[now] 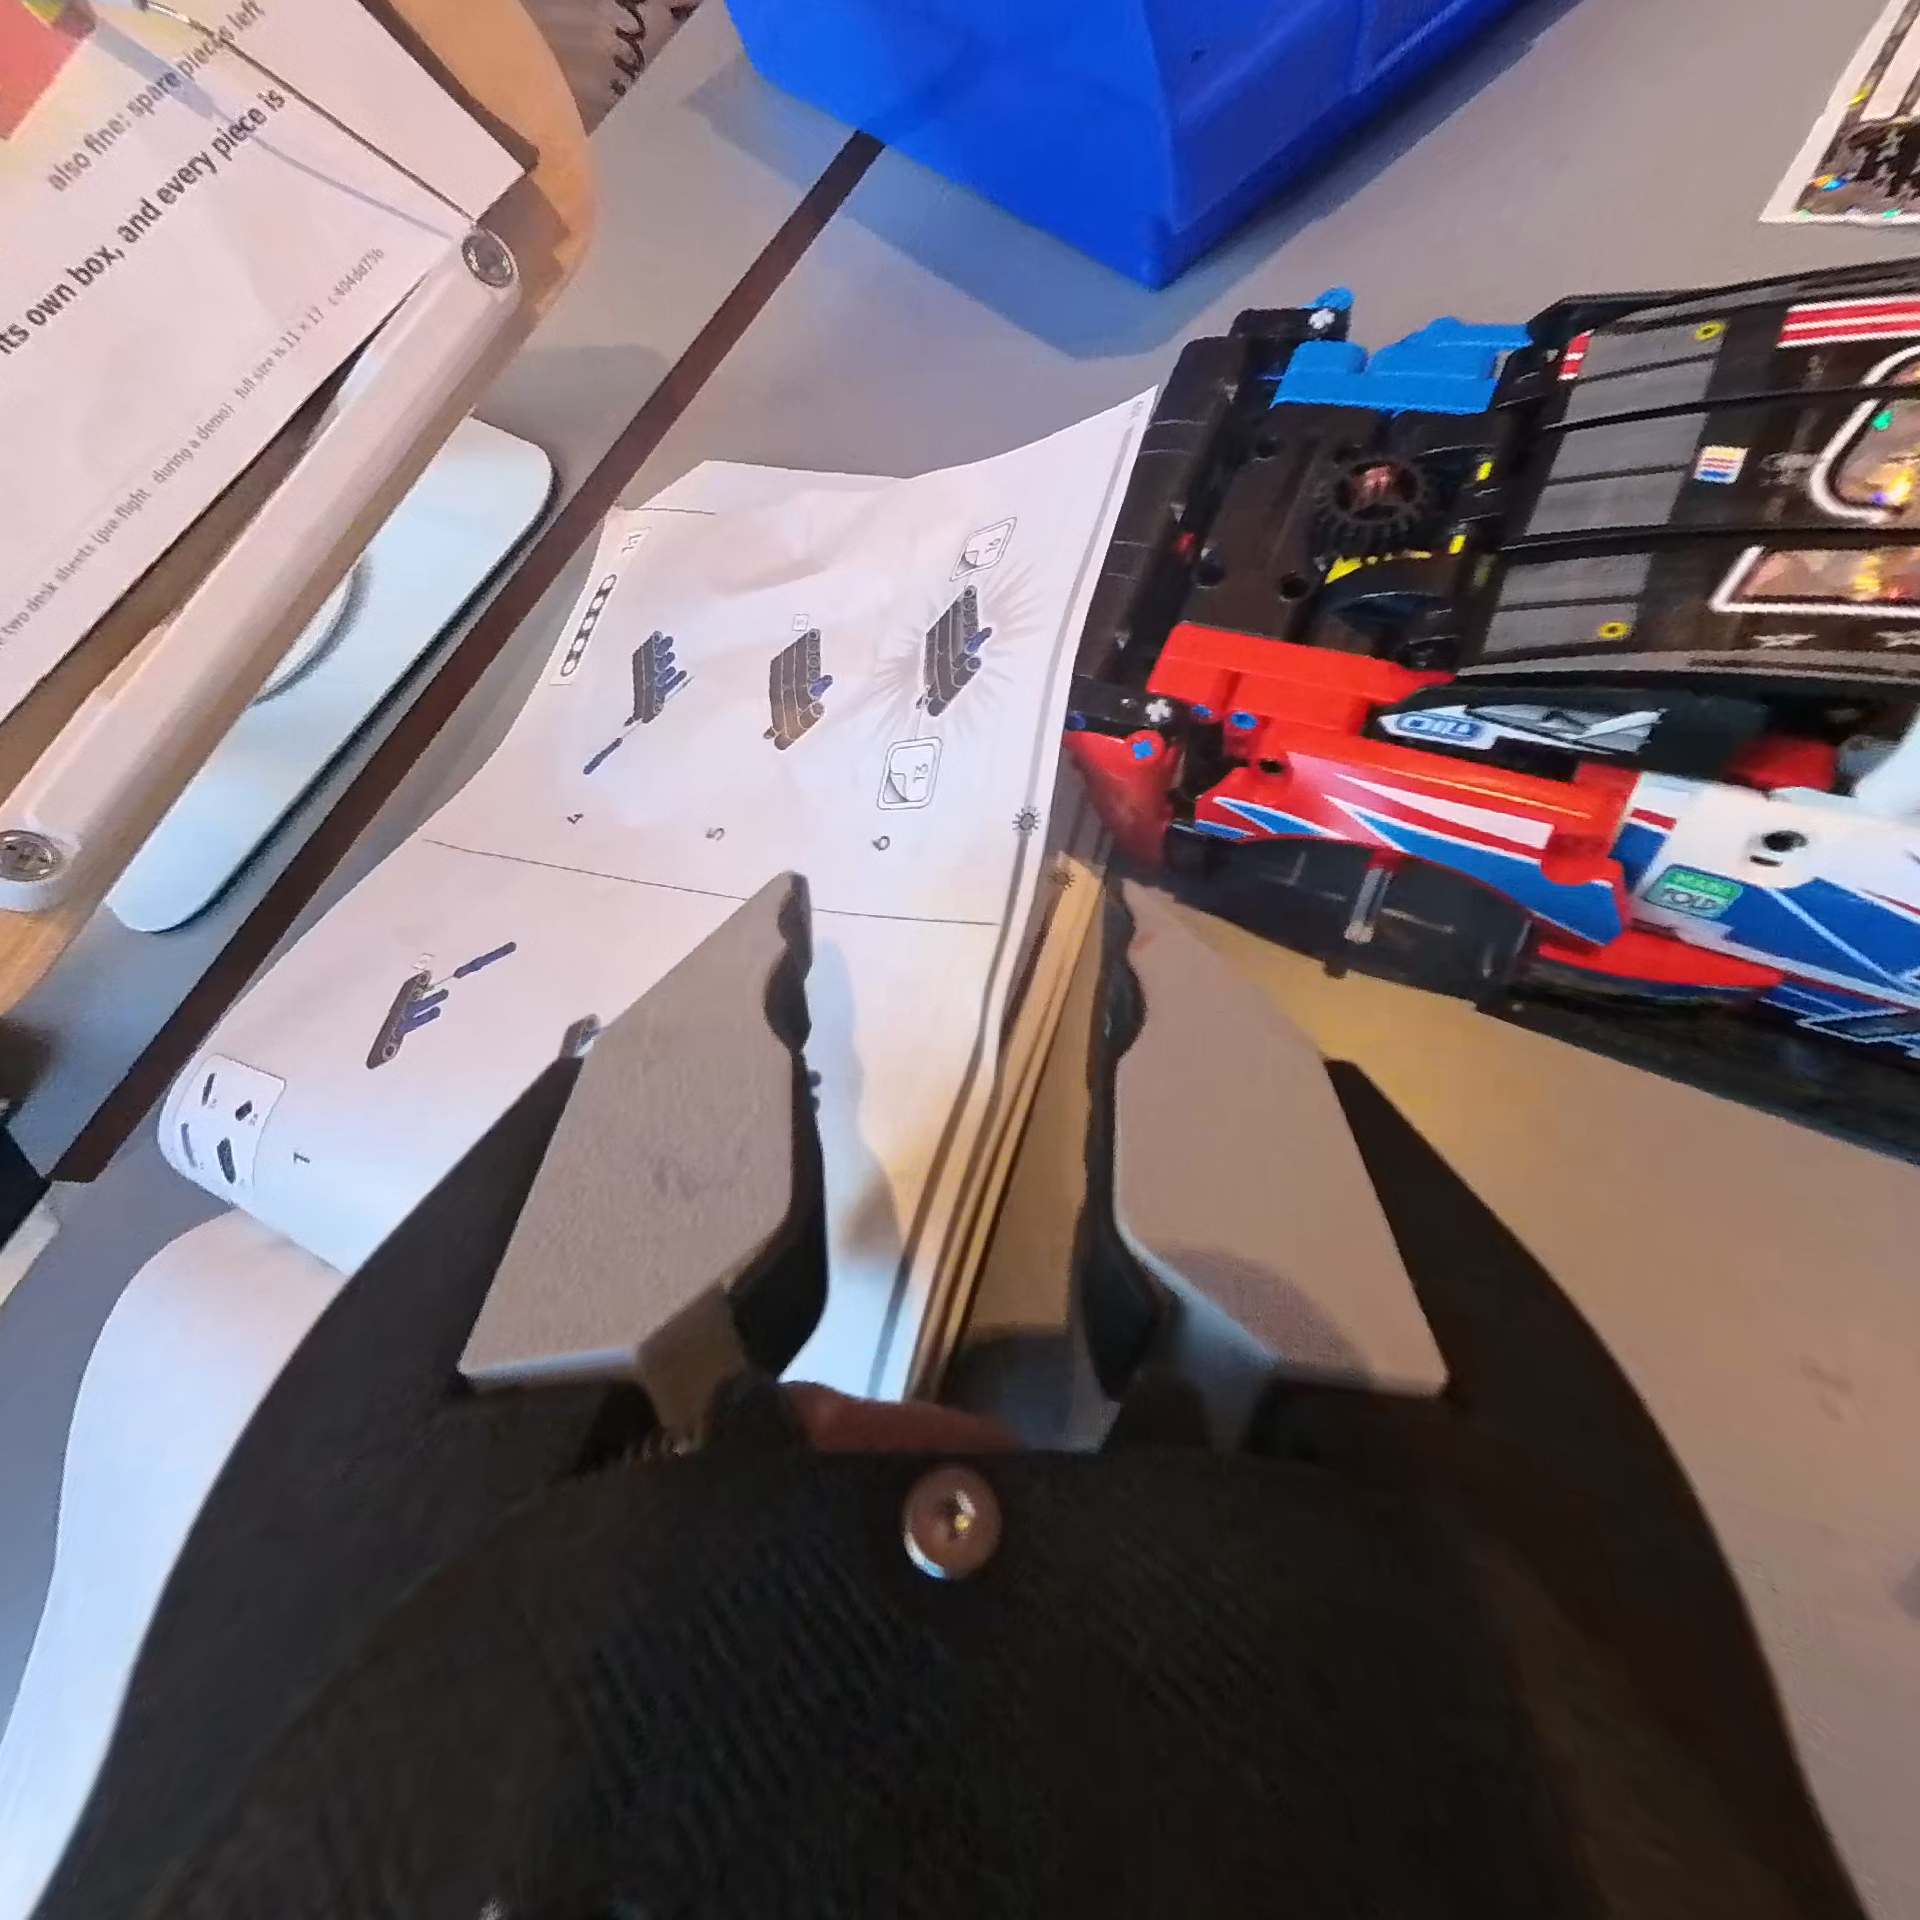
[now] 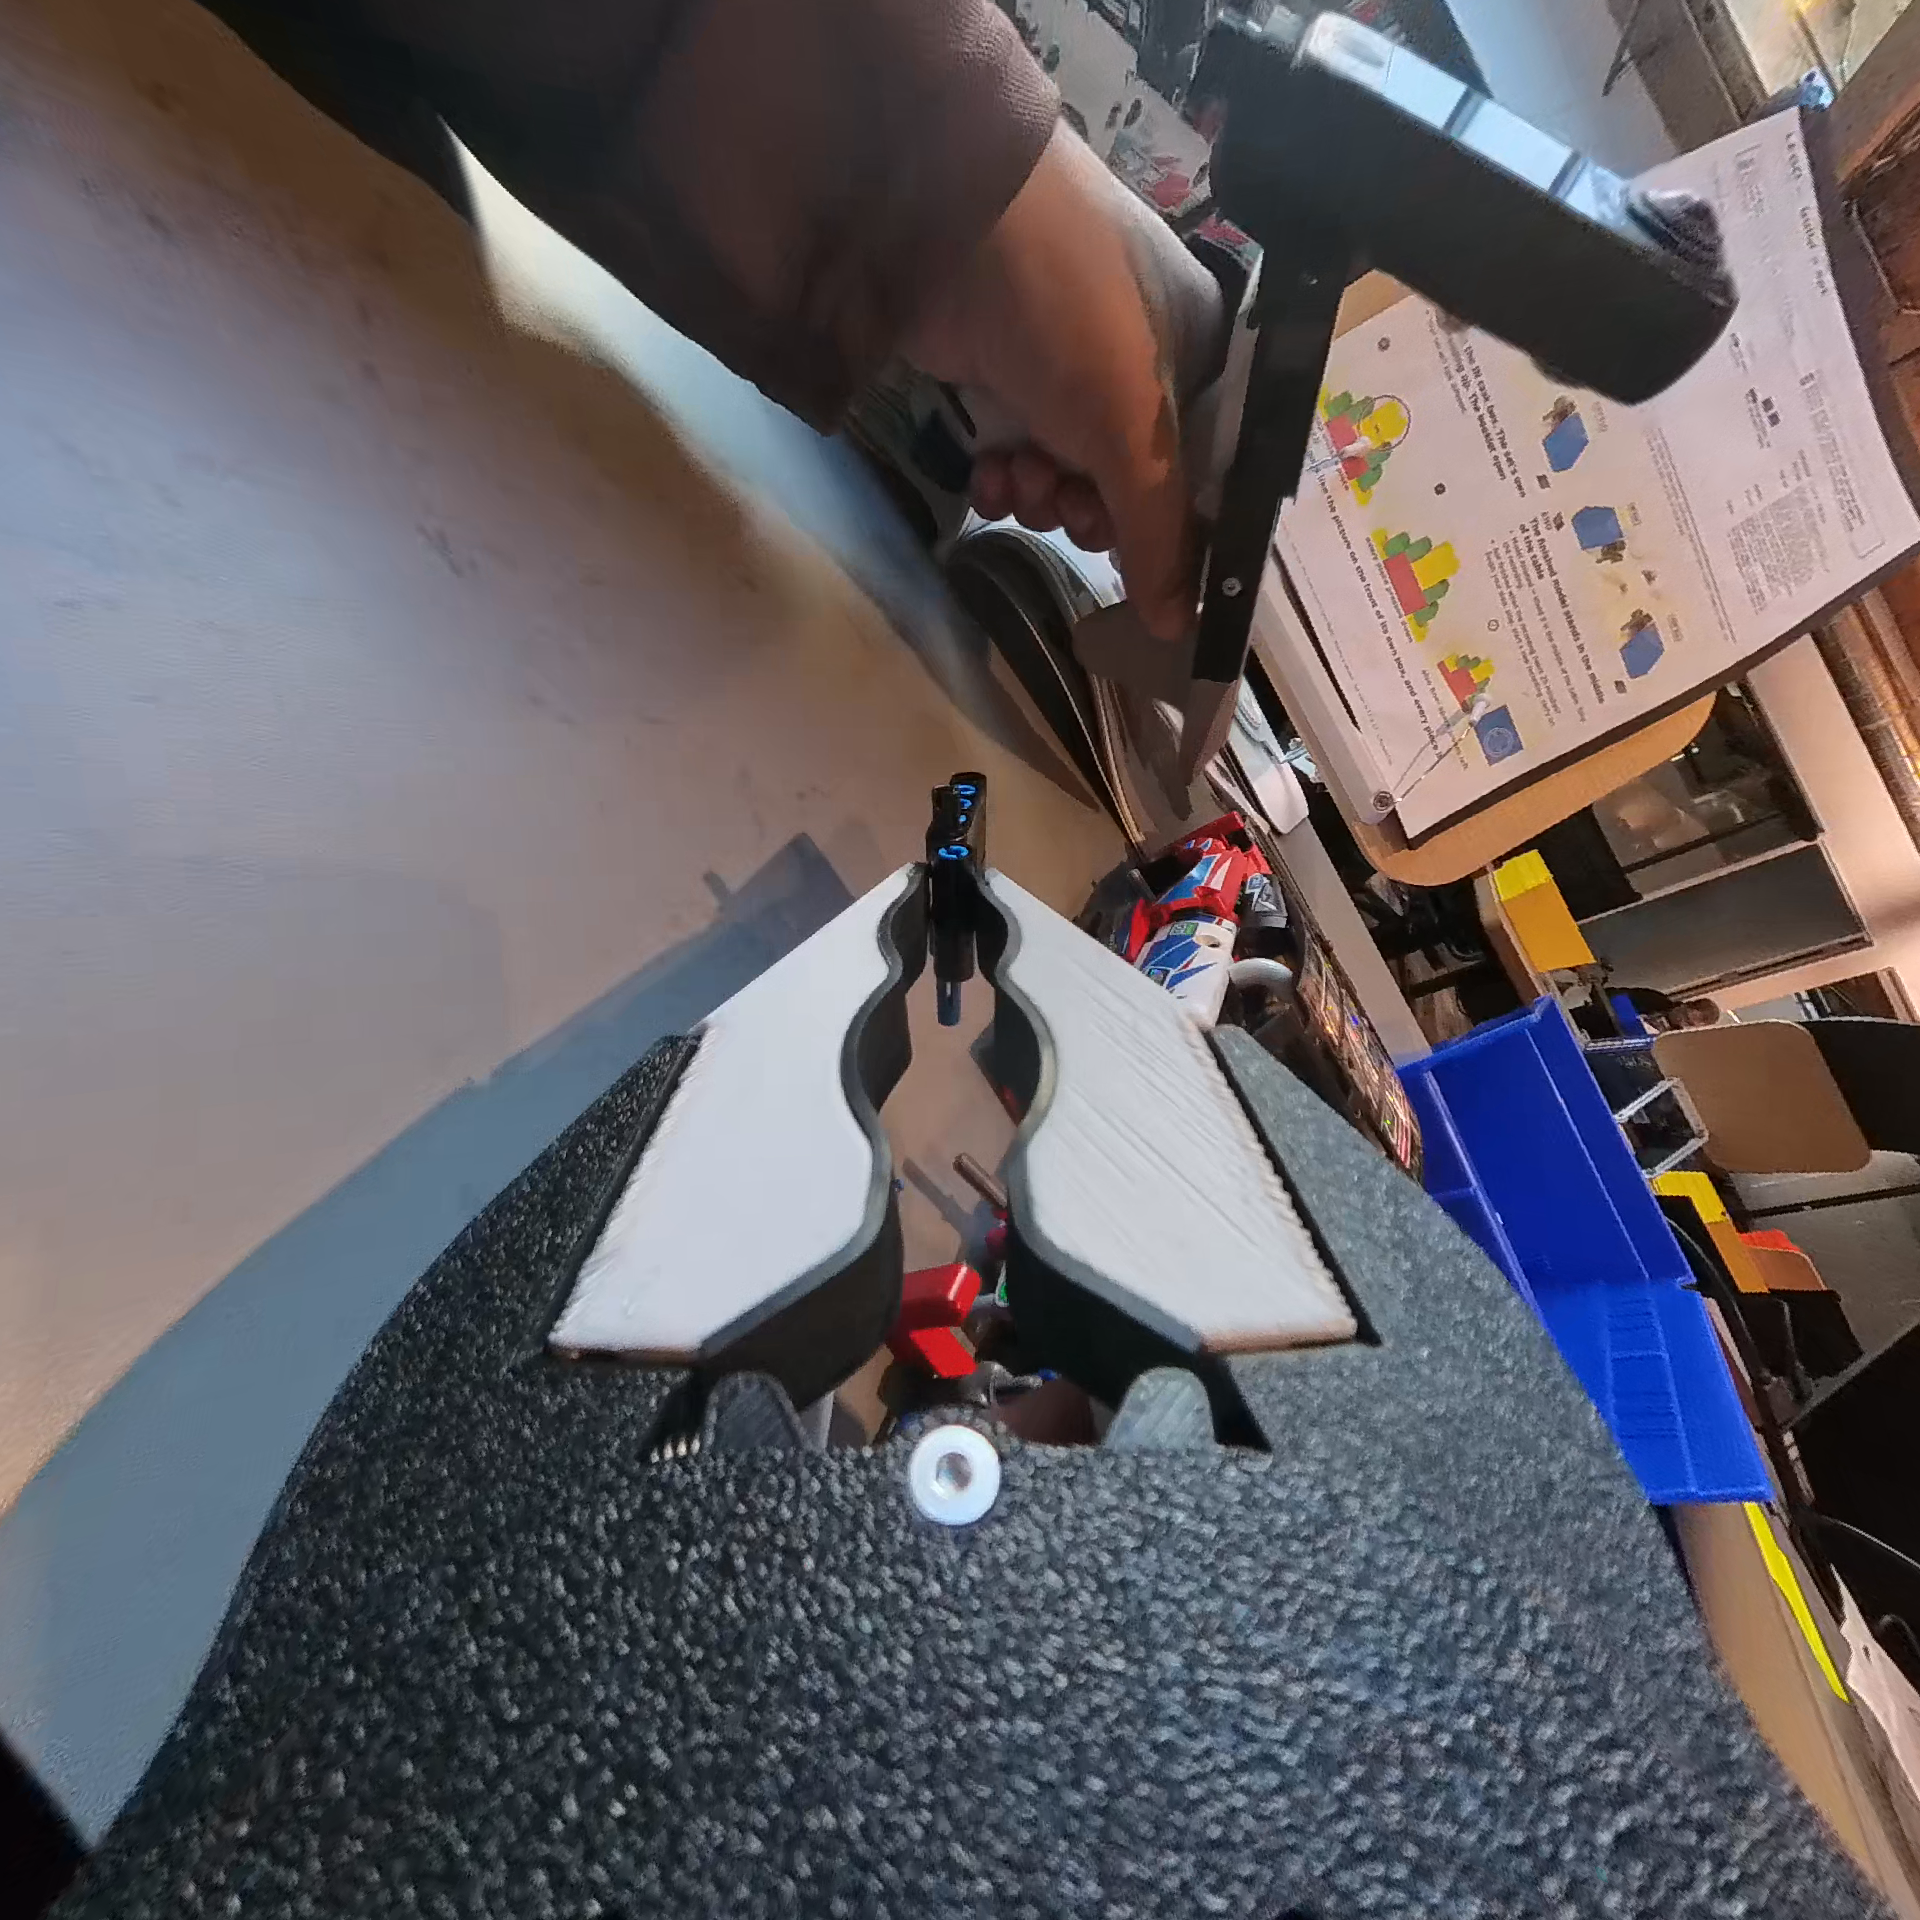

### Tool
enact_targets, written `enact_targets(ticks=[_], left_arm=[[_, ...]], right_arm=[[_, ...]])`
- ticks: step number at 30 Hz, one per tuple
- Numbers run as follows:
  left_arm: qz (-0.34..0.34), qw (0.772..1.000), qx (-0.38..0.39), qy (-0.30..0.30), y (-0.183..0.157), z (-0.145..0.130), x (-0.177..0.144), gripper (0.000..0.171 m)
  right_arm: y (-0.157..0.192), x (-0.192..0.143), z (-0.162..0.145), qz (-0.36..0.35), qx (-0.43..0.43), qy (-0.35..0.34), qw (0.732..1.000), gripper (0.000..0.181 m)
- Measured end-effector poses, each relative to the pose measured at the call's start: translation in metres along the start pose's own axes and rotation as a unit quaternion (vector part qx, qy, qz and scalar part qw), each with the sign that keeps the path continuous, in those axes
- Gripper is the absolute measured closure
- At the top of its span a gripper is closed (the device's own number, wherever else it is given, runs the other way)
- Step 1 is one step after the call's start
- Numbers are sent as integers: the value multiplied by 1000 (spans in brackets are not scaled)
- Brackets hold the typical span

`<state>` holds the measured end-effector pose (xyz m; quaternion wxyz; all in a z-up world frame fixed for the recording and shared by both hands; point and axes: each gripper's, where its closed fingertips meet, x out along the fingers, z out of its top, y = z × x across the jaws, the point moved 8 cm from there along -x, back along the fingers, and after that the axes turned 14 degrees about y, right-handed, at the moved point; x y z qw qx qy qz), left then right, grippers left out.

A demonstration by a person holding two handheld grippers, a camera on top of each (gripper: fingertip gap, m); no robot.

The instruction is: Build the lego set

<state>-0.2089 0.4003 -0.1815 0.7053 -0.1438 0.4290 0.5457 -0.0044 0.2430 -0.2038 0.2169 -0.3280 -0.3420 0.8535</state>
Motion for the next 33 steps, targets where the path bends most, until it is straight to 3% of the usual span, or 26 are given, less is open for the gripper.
enact_targets(ticks=[8, 11, 14, 28, 33], left_arm=[[-14, 999, 6, 30, 1, -4, 15, 127], [-18, 999, 13, 27, 0, -4, 14, 159], [-29, 999, 6, 26, 1, -5, 14, 171], [-20, 998, 35, 43, -4, -15, 22, 171], [26, 998, 56, 26, -8, -24, 22, 171]], right_arm=[[1, 1, 1, 1, -2, -1, 1000, 173], [0, 1, 1, 2, -2, -1, 1000, 173], [1, 1, 1, 2, -3, -2, 1000, 173], [1, -1, 1, 3, -4, -5, 1000, 173], [0, 0, -1, 1, -5, -3, 1000, 173]])
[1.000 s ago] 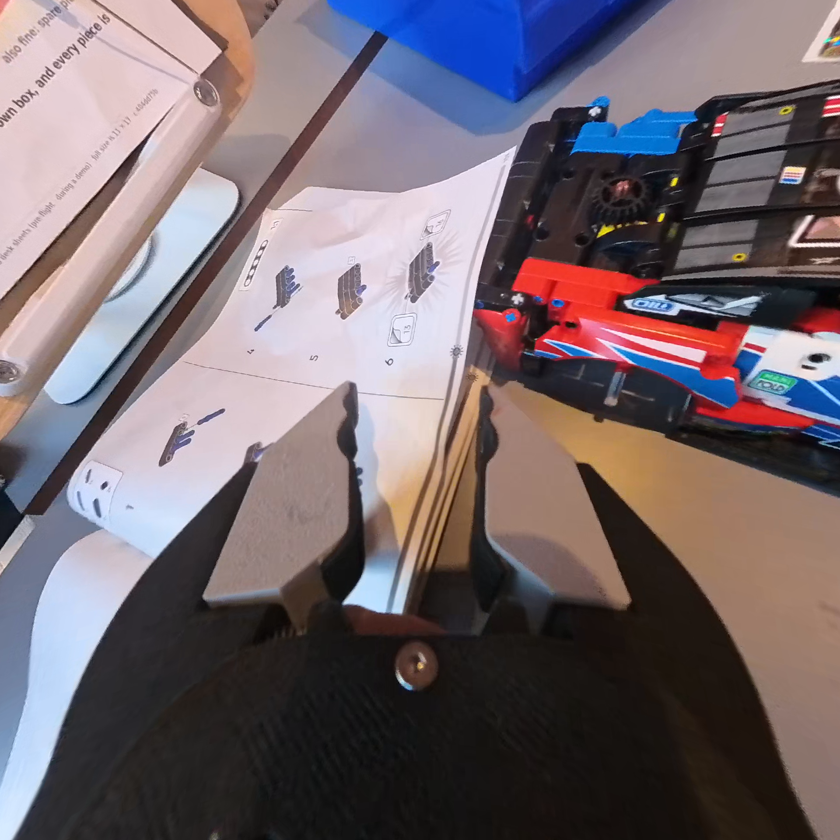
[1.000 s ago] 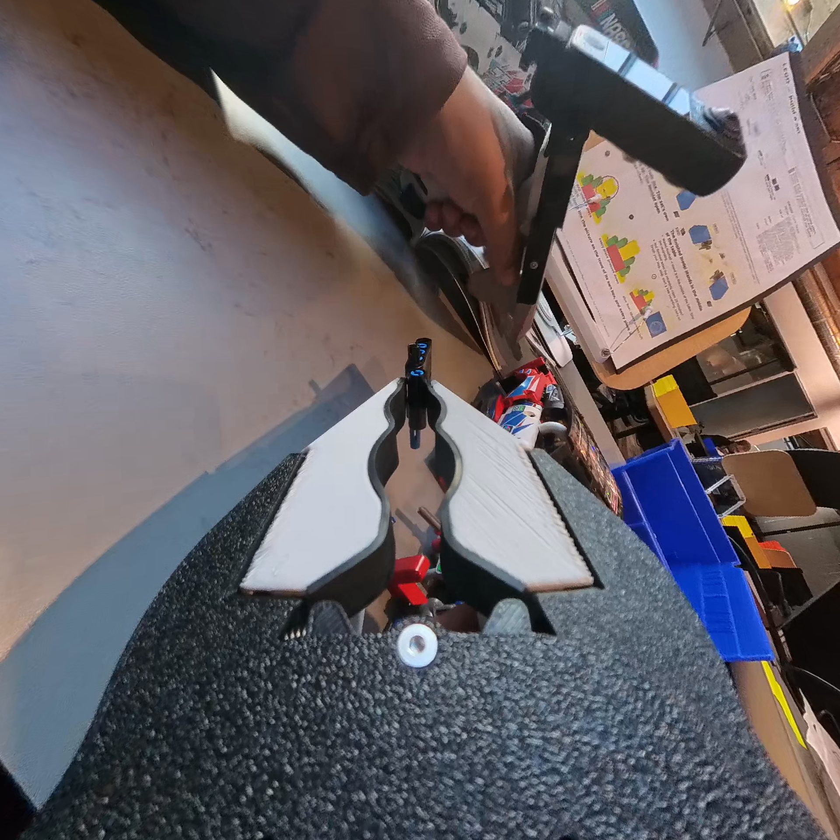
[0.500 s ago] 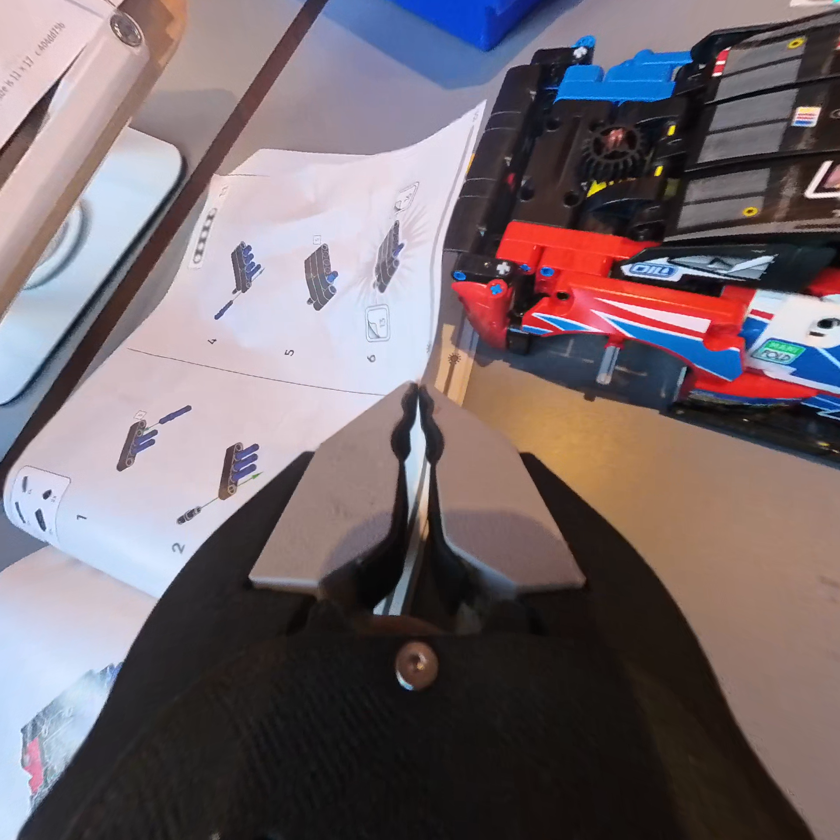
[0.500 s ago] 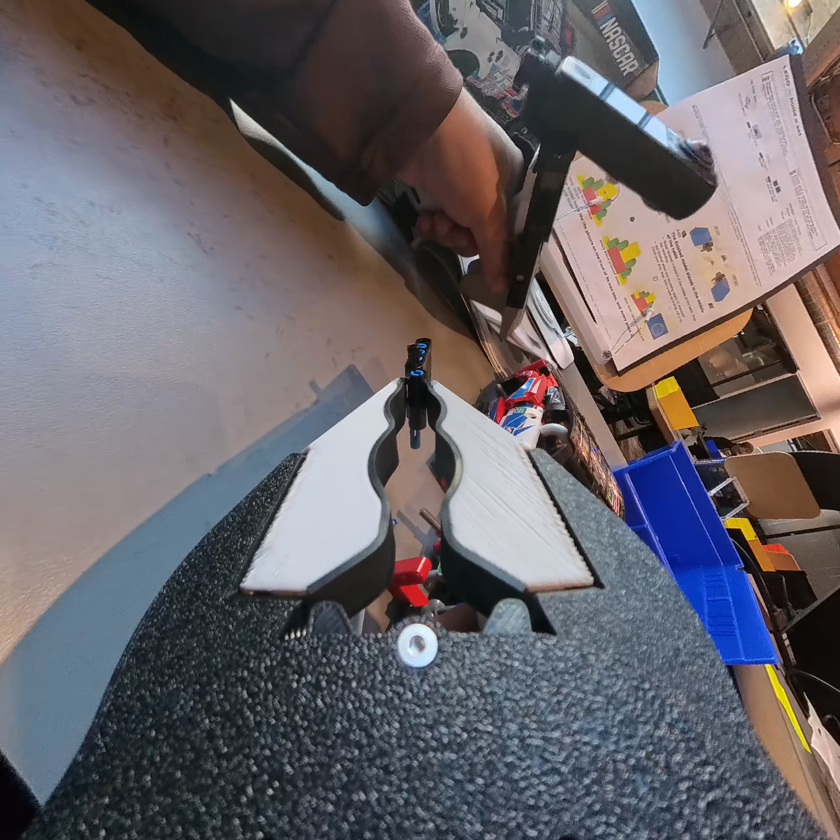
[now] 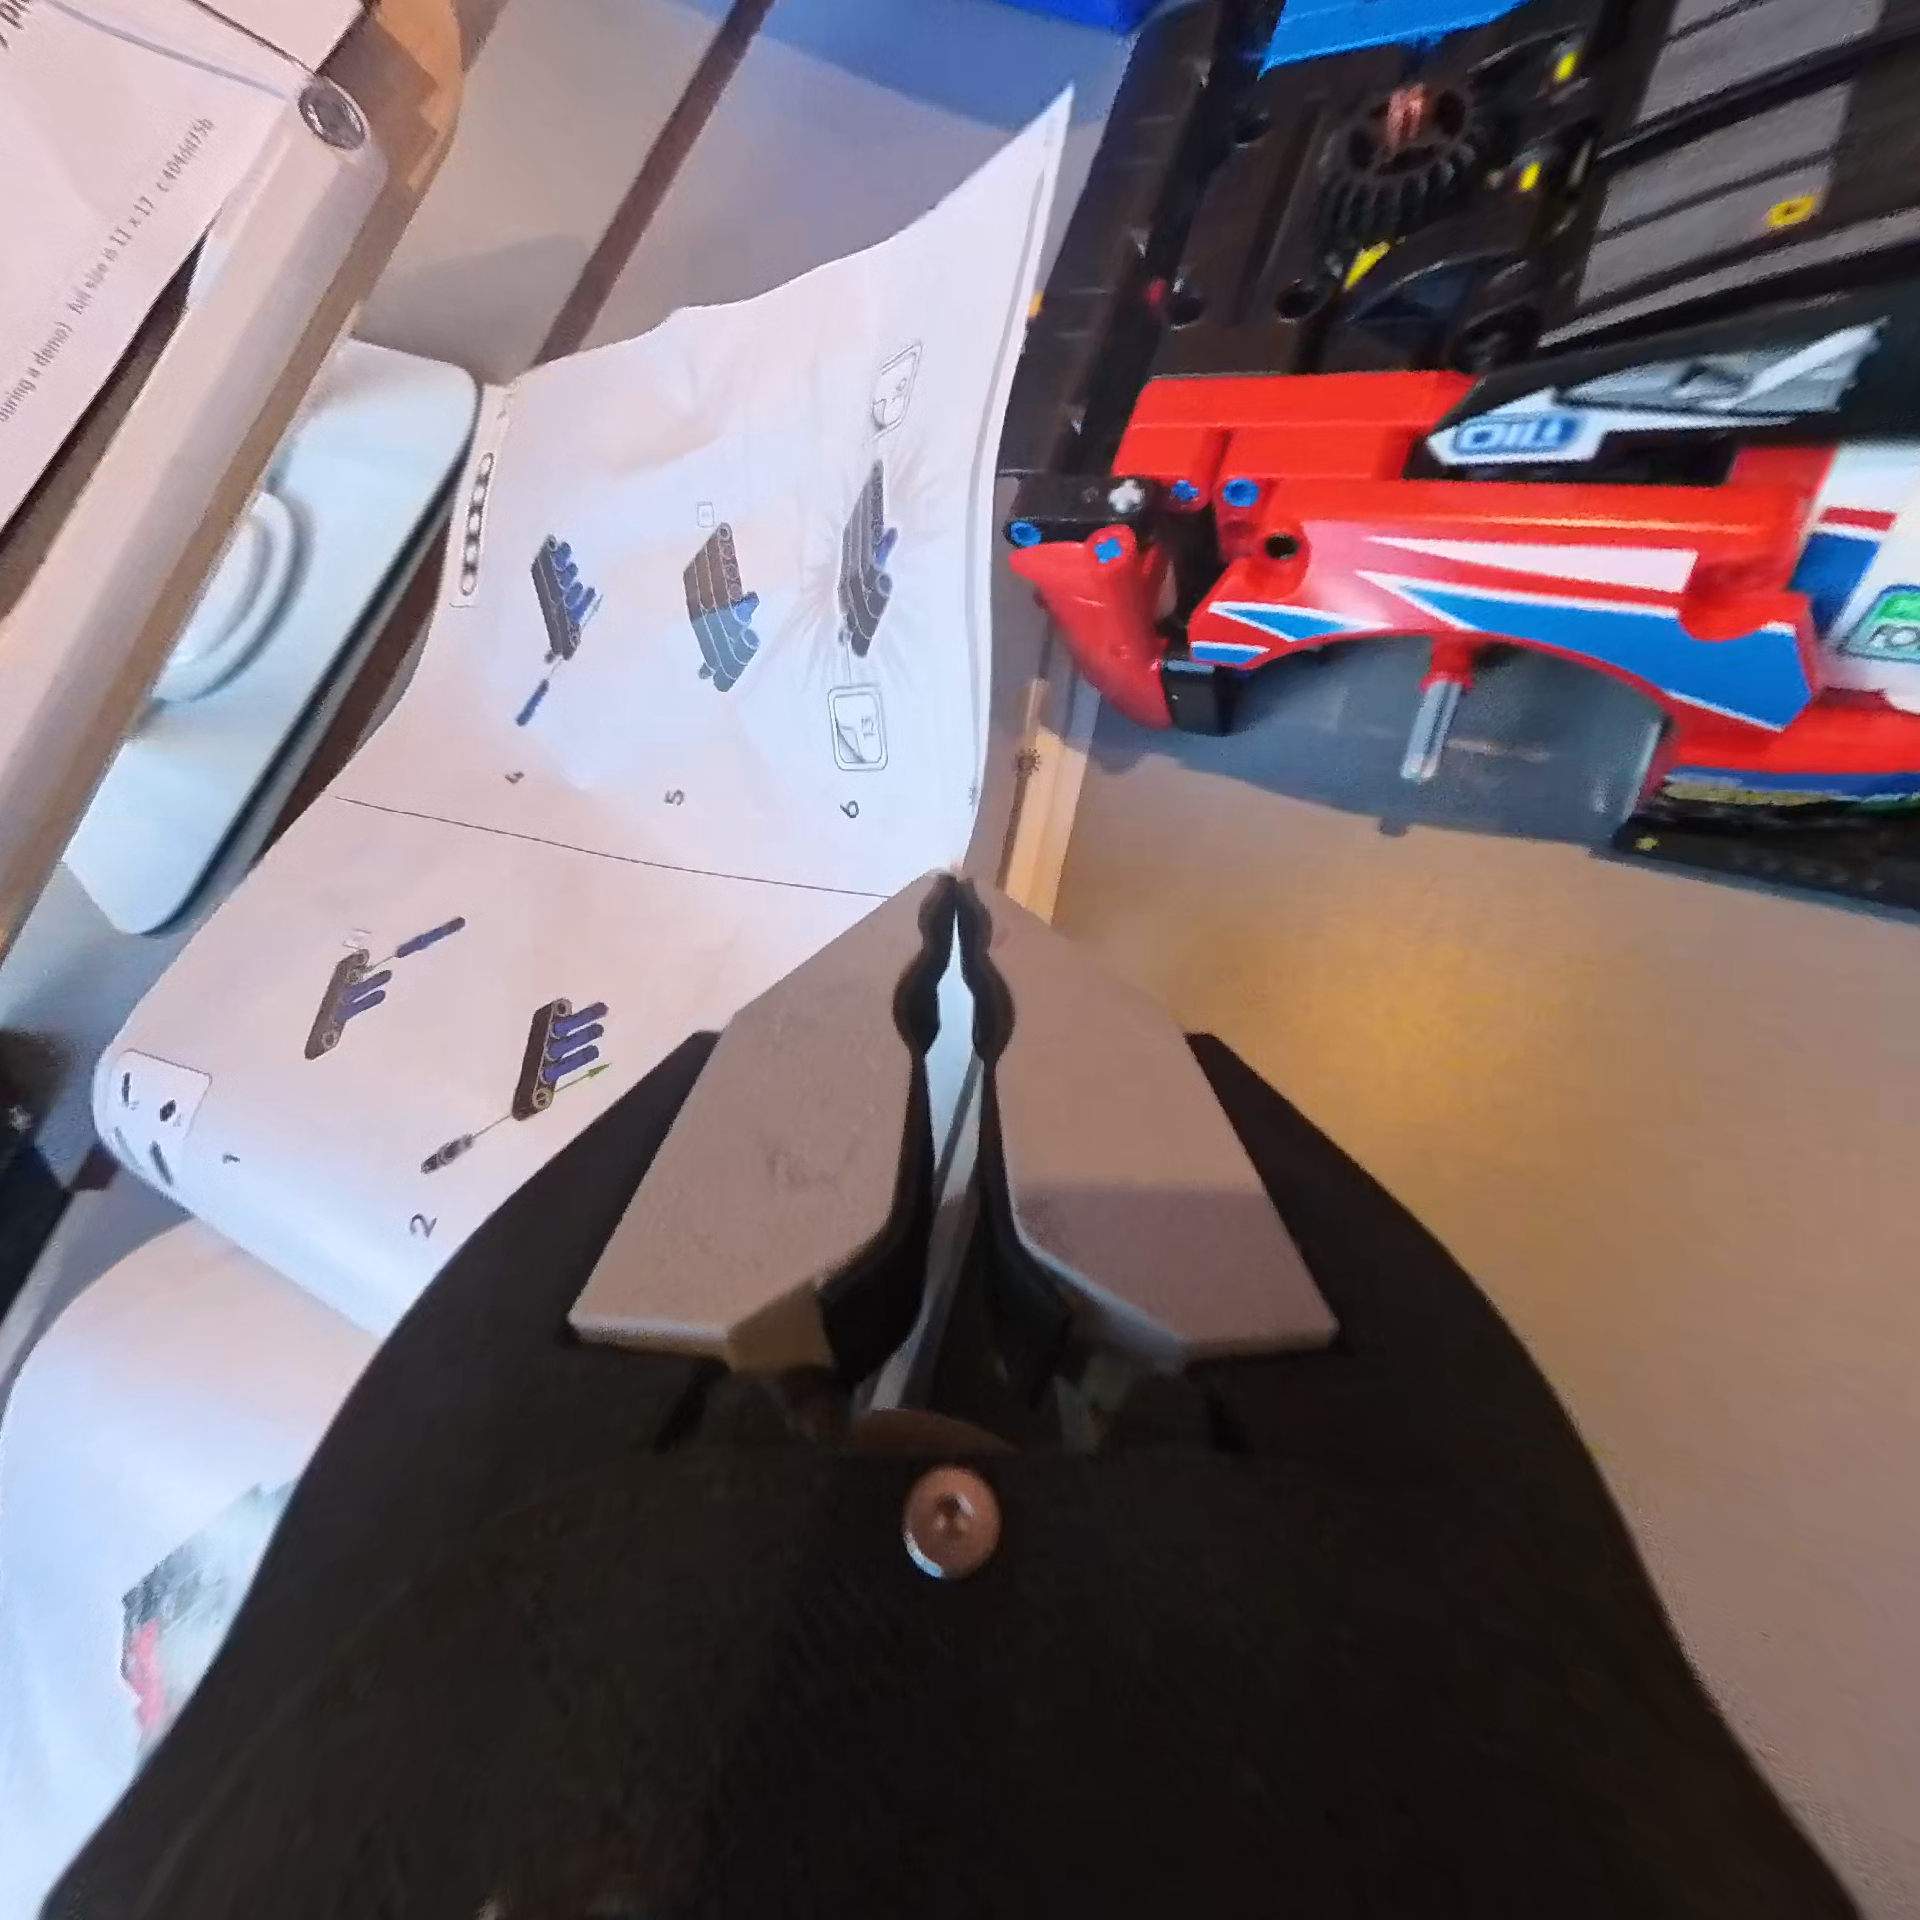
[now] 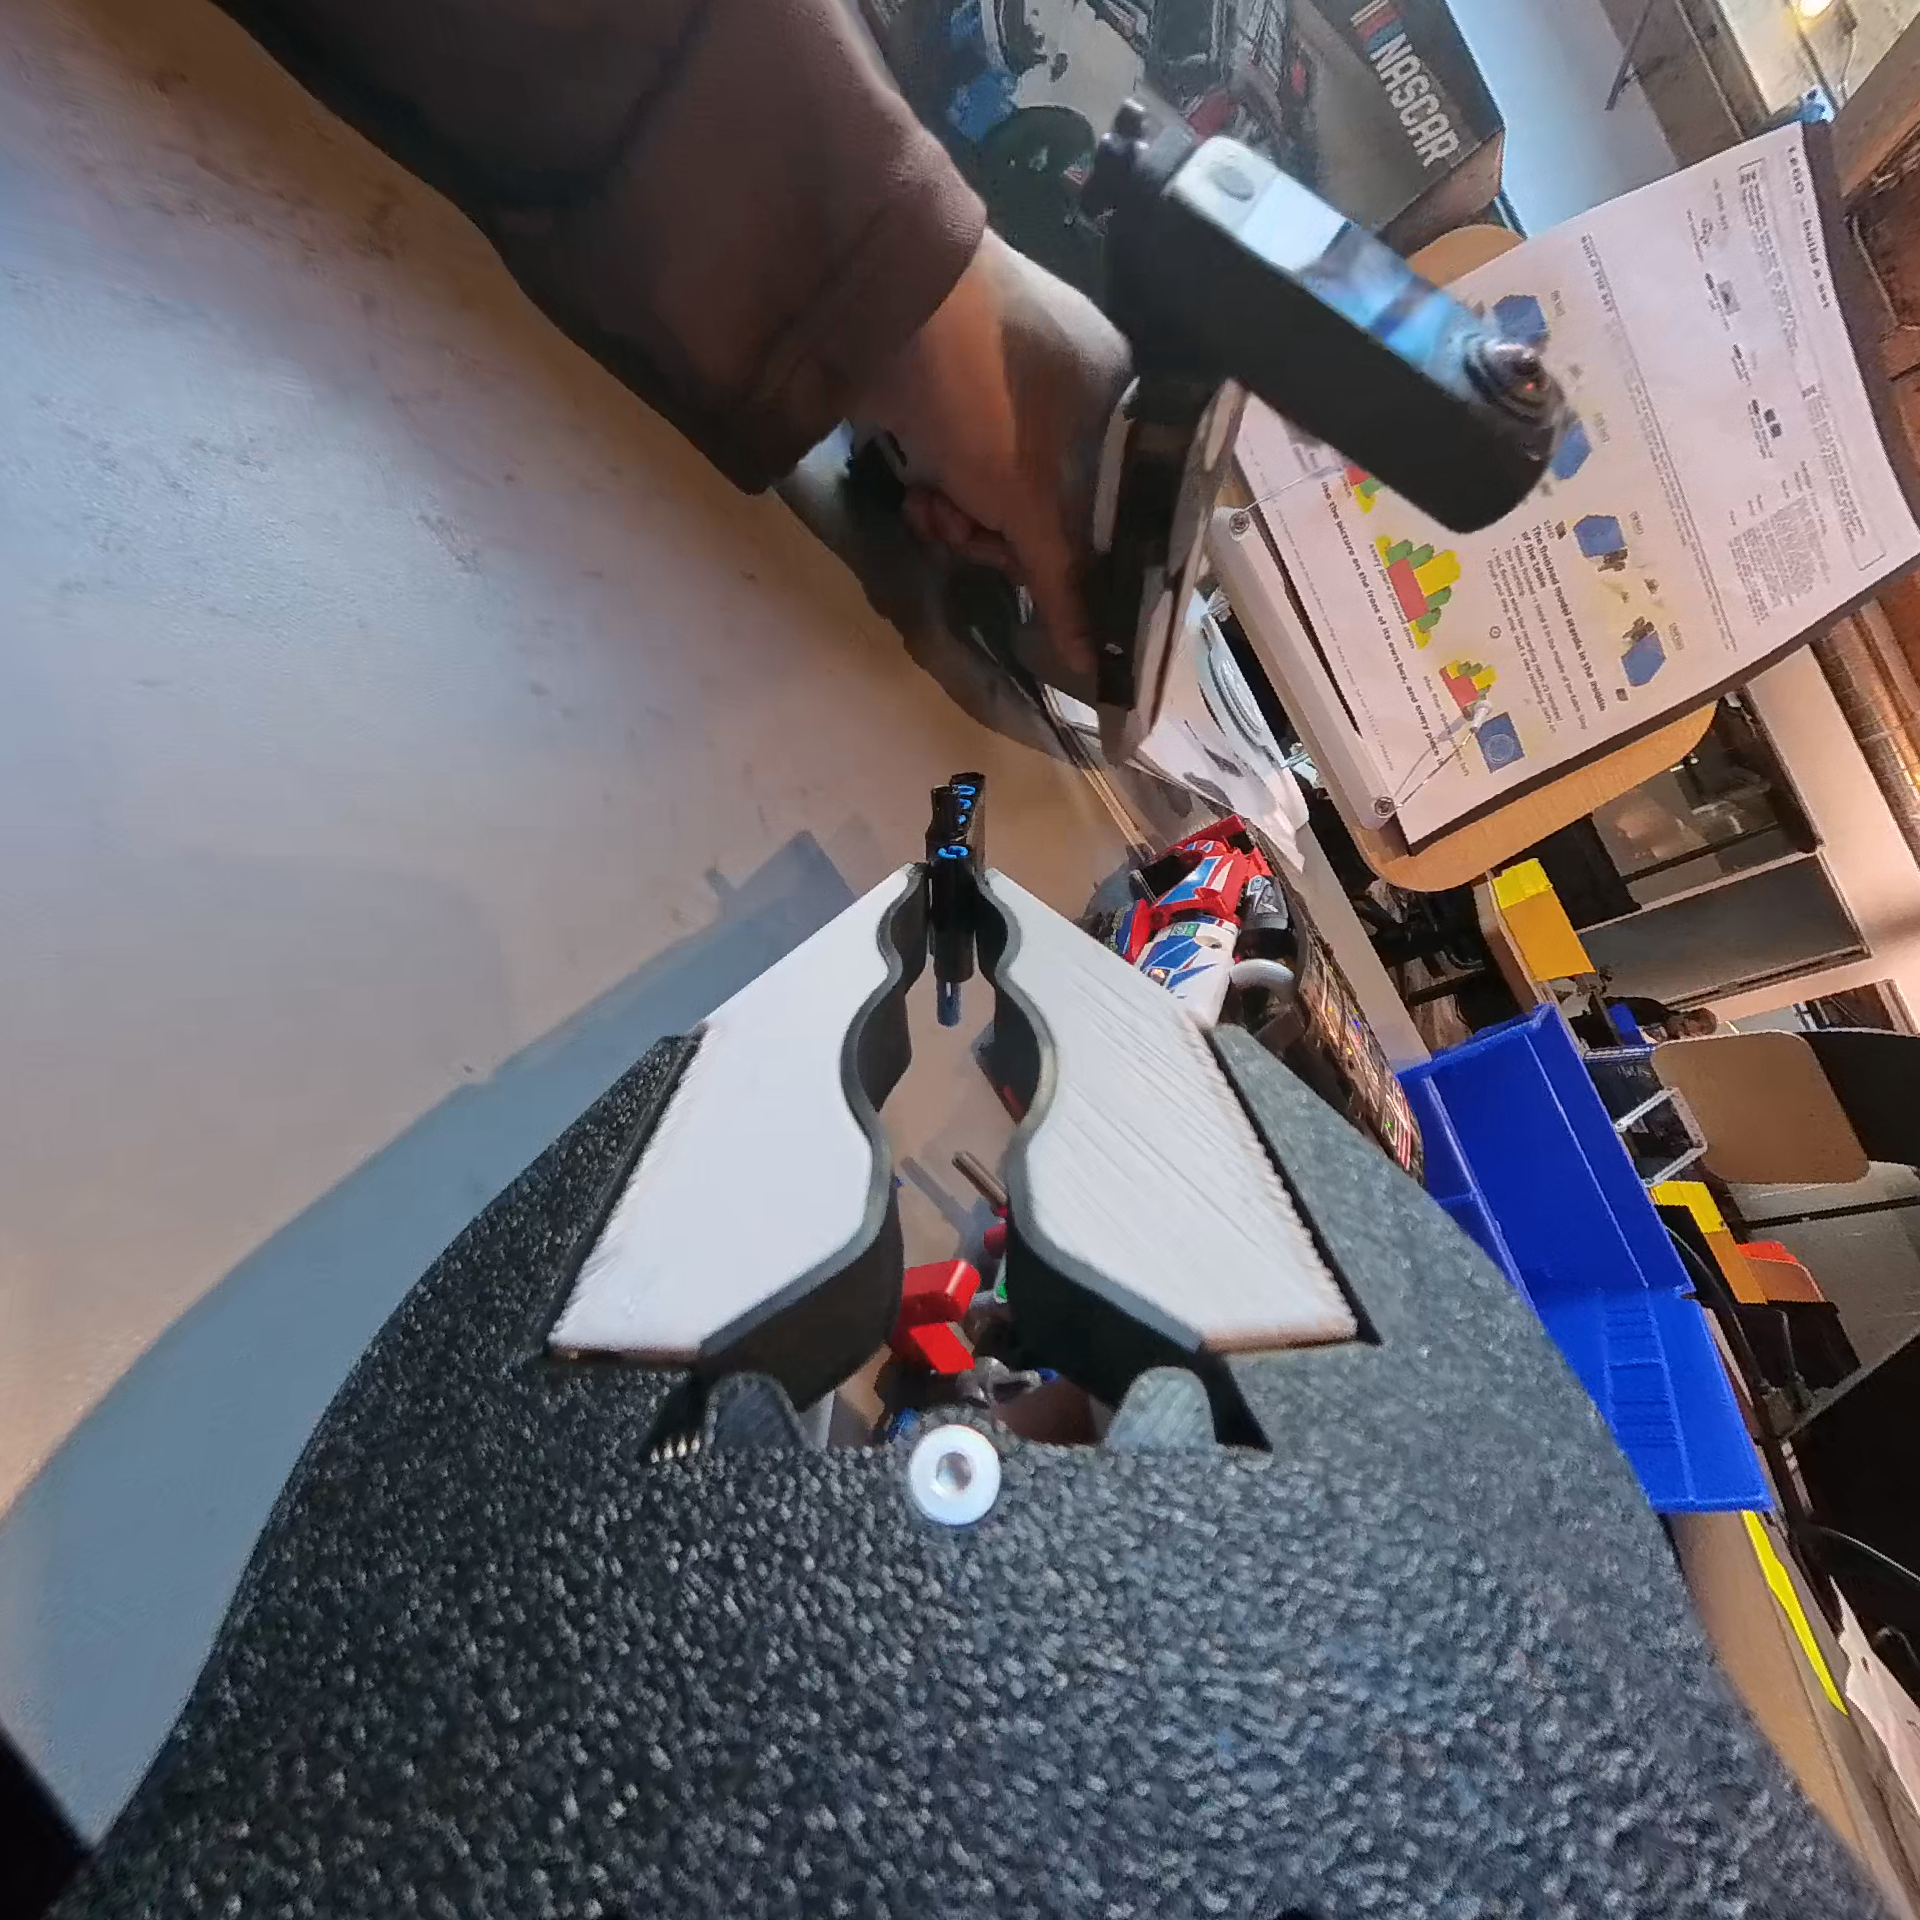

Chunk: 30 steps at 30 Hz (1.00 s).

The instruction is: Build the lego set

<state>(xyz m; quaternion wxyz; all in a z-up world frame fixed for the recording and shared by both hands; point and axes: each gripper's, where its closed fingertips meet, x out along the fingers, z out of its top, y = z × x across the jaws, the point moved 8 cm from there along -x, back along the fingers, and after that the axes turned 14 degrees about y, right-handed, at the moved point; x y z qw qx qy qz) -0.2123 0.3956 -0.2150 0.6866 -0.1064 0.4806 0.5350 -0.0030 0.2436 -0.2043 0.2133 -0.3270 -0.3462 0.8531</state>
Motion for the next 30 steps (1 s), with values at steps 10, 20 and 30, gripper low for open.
enact_targets(ticks=[10, 20, 30], left_arm=[[138, 983, 118, 7, -21, 1, 6, 171], [137, 983, 121, 1, -22, 0, 5, 171], [142, 982, 125, 3, -23, 0, 6, 171]], right_arm=[[2, 4, 3, -21, -5, 11, 1000, 173], [13, 12, 10, -64, -51, 16, 997, 173], [15, 13, 9, -70, -65, 14, 995, 173]])
